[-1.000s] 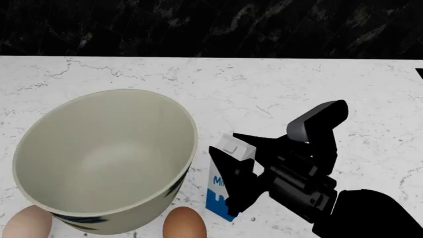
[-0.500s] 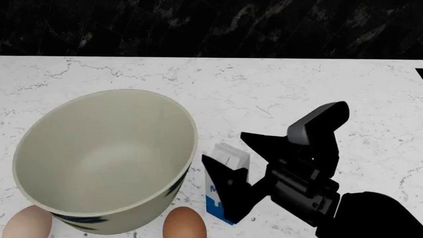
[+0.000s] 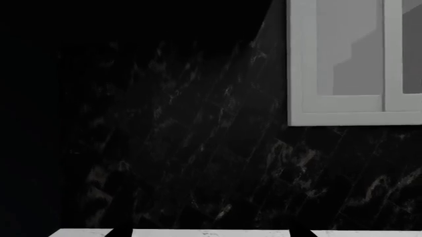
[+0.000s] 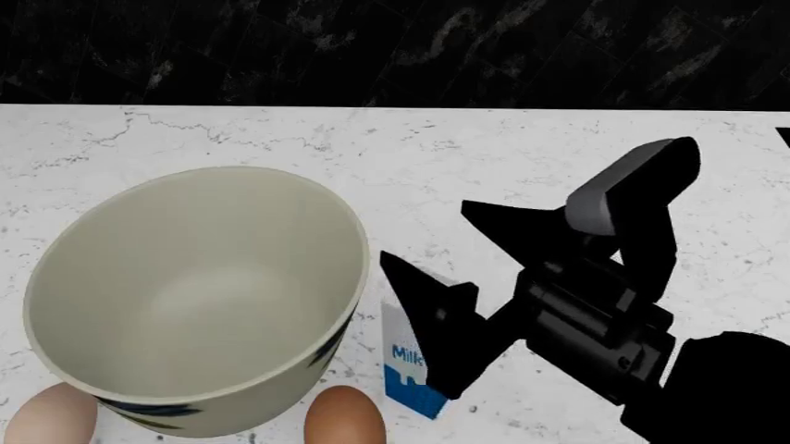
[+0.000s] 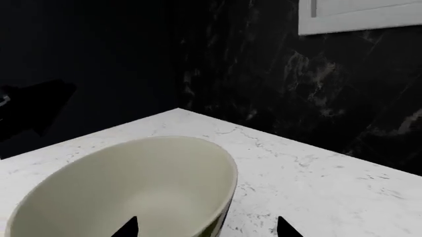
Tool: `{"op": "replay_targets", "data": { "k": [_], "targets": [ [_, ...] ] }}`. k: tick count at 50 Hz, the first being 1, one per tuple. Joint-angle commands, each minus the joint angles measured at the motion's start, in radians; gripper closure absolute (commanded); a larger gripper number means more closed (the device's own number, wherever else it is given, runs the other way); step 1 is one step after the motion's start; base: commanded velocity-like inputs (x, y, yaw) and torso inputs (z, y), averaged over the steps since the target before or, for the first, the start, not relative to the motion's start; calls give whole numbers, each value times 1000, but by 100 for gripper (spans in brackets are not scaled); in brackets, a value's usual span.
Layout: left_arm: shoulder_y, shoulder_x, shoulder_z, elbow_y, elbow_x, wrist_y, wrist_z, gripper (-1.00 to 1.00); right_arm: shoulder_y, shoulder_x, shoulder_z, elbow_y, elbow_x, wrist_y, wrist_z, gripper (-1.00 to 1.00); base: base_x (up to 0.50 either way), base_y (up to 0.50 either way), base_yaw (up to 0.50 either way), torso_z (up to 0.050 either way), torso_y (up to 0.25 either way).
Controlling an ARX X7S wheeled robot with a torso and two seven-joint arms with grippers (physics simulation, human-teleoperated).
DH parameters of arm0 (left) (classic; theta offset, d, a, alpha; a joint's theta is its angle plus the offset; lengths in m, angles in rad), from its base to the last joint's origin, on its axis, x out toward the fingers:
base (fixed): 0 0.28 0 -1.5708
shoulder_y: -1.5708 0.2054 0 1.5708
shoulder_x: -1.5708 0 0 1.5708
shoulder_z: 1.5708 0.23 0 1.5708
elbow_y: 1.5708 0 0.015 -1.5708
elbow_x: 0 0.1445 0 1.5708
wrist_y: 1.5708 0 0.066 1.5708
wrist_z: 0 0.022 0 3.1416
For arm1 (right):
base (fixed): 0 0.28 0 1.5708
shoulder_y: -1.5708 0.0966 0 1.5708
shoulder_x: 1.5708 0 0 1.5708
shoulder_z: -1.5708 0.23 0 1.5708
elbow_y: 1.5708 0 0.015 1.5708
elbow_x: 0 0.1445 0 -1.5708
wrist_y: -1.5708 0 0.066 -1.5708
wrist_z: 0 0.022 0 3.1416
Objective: Place the eggs and milk next to the bowl.
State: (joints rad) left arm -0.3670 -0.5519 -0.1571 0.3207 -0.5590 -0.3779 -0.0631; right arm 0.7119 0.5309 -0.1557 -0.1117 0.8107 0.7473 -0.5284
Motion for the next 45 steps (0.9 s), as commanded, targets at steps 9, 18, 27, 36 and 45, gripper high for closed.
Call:
{"op": "replay_targets", "data": {
  "k": [9,18,27,36,45],
  "targets": [
    [-7,-19,-21,25,-27,-20,-7,-100,7,130,172,-245,188,173,158,-100,0,0,0,0,0],
    [-4,-31,-40,32,-39,-25,-9,-100,14,186,265,-313,277,233,237,-100,0,0,0,0,0],
    [3,-55,-68,41,-51,-31,-8,-100,16,262,397,-373,380,302,366,-100,0,0,0,0,0],
    [13,-83,-115,66,-76,-41,-13,-100,2,318,509,-374,431,327,445,-100,0,0,0,0,0],
    [30,-106,-161,75,-89,-37,-9,-100,40,347,528,-348,421,331,488,-100,0,0,0,0,0]
  ]
}}
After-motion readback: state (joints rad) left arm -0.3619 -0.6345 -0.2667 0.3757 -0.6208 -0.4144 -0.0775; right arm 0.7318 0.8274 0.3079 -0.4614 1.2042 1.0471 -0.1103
